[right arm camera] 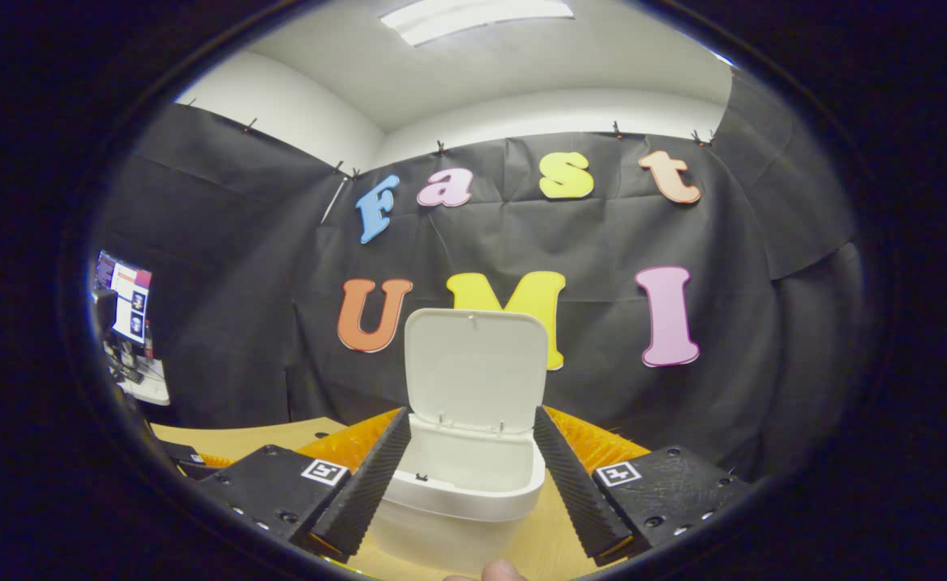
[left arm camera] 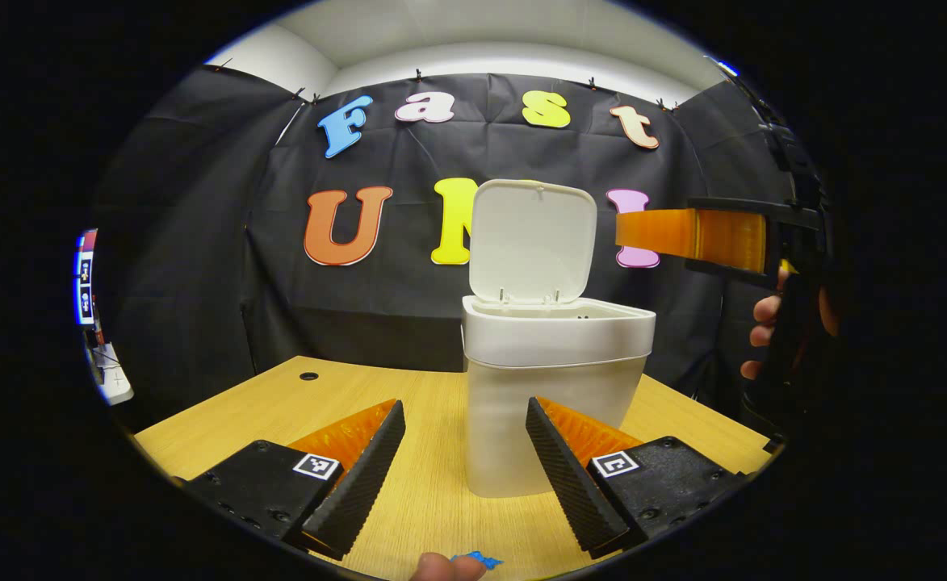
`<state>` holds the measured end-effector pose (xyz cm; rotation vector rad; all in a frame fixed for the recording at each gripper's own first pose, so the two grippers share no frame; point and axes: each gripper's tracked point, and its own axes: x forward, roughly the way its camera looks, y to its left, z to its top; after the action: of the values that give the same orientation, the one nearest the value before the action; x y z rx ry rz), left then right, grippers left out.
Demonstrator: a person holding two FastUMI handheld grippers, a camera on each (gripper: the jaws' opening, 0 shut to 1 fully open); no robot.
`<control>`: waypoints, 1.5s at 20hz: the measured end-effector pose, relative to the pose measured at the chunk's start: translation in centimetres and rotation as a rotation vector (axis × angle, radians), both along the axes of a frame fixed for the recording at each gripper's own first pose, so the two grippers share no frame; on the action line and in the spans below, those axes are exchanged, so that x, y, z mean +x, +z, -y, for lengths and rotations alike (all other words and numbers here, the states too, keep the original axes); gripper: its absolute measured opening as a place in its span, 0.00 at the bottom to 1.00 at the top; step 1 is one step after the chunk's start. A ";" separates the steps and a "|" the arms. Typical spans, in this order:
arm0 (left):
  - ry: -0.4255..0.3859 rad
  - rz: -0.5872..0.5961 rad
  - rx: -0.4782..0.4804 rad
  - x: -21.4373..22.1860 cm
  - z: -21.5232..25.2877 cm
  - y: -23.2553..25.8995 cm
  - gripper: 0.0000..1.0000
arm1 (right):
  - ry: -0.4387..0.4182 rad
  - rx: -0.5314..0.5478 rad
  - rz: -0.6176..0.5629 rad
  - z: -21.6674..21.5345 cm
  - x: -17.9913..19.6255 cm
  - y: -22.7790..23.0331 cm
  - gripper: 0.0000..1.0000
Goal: Press the lid of the desktop garbage bin to open it, pick up the crumpled paper on the desktop and throw it into the bin, then pick up the pop can on the desktop and drop it into the bin, and finally close the garbage bin lid.
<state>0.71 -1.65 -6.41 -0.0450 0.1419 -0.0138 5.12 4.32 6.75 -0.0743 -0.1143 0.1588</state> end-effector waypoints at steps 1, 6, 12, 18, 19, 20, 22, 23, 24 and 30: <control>-0.004 -0.004 -0.008 0.0 0.1 -0.1 0.97 | 0.004 0.006 -0.001 -0.1 -0.6 -0.5 0.95; -0.009 -0.037 -0.037 -0.5 0.4 -1.1 0.98 | -0.004 0.044 -0.052 1.4 -2.8 -2.7 0.95; -0.018 -0.098 0.011 -2.1 1.0 -3.9 0.97 | -0.018 0.014 -0.088 3.0 -5.3 -5.0 0.95; -0.011 -0.168 0.040 -4.5 1.6 -7.7 0.98 | -0.018 -0.016 -0.099 3.6 -7.5 -8.7 0.95; -0.014 -0.188 0.040 -4.9 1.8 -8.5 0.98 | -0.022 -0.014 -0.109 3.8 -7.7 -9.4 0.95; -0.014 -0.205 0.036 -5.3 1.8 -9.3 0.98 | -0.030 -0.014 -0.117 4.2 -8.0 -9.9 0.95; -0.009 -0.230 0.020 -5.8 2.0 -10.5 0.98 | -0.052 -0.017 -0.123 5.0 -8.4 -10.9 0.95; -0.007 -0.245 0.011 -6.2 2.1 -11.2 0.98 | -0.060 -0.019 -0.126 5.4 -8.6 -11.5 0.95; -0.004 -0.261 0.006 -6.6 2.2 -12.0 0.98 | -0.066 -0.018 -0.133 5.7 -8.8 -12.0 0.95; -0.004 -0.368 -0.016 -8.9 2.6 -17.1 0.98 | -0.092 0.023 -0.171 7.2 -10.2 -14.6 0.95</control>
<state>-8.15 -4.29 -23.46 -0.0631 0.5101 -0.0108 -5.10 -2.86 -7.90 -0.0425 0.0577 0.0718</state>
